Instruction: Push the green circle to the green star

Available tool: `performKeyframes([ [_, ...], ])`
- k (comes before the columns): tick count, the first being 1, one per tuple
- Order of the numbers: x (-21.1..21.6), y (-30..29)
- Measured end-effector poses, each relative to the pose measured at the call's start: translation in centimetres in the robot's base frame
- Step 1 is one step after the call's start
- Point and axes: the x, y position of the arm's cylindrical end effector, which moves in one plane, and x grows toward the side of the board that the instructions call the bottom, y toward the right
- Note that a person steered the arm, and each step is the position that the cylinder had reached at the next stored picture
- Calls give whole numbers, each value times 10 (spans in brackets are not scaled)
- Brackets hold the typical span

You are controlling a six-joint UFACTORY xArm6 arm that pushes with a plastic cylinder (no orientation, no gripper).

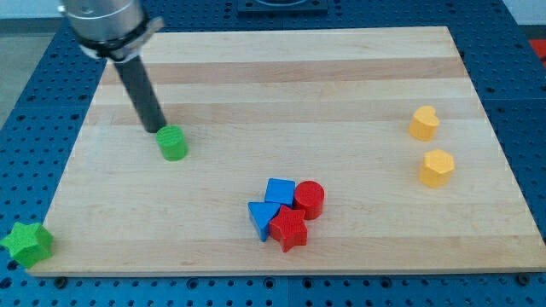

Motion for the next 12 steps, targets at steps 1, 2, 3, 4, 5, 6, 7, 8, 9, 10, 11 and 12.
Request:
performKeyframes([
  [1, -8, 30],
  [2, -3, 34],
  [3, 5, 34],
  [4, 5, 33],
  [5, 15, 29],
  [6, 22, 24],
  [7, 29, 14],
  [8, 38, 5],
  [9, 48, 0],
  [10, 60, 0],
  [11, 78, 0],
  [12, 94, 0],
])
